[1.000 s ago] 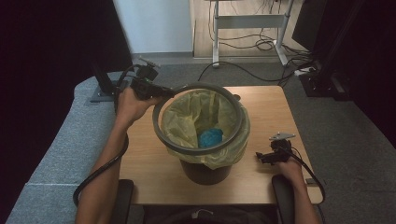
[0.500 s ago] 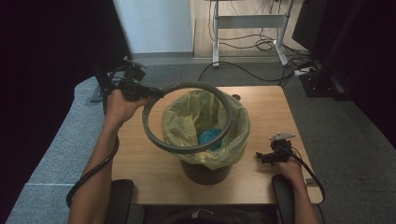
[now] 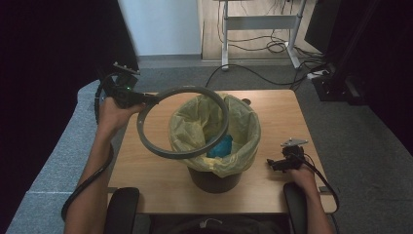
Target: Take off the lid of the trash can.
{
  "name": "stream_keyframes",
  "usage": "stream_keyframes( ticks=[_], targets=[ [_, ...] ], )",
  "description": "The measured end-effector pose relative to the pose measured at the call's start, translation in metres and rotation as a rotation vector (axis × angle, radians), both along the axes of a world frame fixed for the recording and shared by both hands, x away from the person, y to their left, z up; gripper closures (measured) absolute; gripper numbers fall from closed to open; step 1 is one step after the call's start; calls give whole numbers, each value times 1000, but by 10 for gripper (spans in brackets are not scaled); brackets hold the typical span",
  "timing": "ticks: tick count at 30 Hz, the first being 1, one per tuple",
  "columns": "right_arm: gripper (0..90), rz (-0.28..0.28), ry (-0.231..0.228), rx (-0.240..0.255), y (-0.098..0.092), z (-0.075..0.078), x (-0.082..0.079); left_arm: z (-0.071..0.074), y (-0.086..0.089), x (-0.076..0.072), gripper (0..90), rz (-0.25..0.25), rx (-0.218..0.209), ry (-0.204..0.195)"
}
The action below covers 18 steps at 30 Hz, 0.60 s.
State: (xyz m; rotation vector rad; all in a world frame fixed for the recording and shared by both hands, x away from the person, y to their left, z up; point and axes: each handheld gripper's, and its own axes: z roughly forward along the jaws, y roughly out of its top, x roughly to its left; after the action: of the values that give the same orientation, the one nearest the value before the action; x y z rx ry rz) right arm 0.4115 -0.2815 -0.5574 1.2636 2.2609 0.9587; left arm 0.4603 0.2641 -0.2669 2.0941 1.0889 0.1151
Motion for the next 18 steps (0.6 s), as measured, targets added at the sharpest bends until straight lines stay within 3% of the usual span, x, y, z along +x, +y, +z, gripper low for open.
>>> stream_keyframes(
  ticks=[18],
  targets=[
    [0, 0, 0, -1, 0, 0, 0, -9, 47, -13, 757, 84, -24, 24]
  ],
)
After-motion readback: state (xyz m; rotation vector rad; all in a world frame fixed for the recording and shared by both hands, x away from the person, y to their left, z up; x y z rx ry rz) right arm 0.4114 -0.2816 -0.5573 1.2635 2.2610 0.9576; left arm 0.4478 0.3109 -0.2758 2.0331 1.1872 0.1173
